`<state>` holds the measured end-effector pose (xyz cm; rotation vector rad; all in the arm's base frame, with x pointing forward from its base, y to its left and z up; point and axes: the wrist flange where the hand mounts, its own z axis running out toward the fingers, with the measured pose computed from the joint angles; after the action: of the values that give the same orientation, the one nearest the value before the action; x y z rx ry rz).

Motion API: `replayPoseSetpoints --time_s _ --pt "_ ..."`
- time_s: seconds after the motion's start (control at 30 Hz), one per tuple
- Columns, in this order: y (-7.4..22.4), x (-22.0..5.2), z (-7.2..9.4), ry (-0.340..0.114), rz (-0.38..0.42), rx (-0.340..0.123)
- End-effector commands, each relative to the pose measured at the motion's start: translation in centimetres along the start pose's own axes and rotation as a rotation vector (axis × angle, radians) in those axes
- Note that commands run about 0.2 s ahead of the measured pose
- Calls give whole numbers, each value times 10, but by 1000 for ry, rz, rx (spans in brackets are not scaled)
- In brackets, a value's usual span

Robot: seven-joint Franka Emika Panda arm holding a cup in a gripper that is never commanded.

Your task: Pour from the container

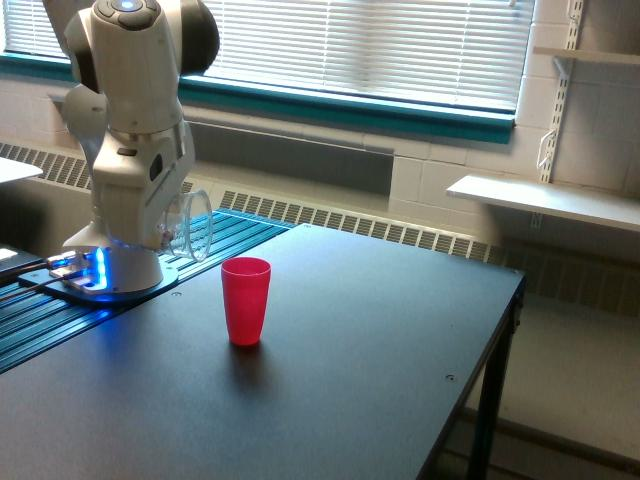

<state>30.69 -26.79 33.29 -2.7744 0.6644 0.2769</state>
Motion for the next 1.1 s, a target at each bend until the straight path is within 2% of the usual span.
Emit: replayPoseSetpoints --time_s 0.03,0.37,0.7,0.87,1.1 --pt "-7 0 3 -27 -119 1" --pt "-18 -1 5 -72 -224 -3" --pt "-32 5 8 -51 -336 -17" --pt "-41 8 11 -34 -405 -41" --pt "-53 8 16 -37 -474 -26"
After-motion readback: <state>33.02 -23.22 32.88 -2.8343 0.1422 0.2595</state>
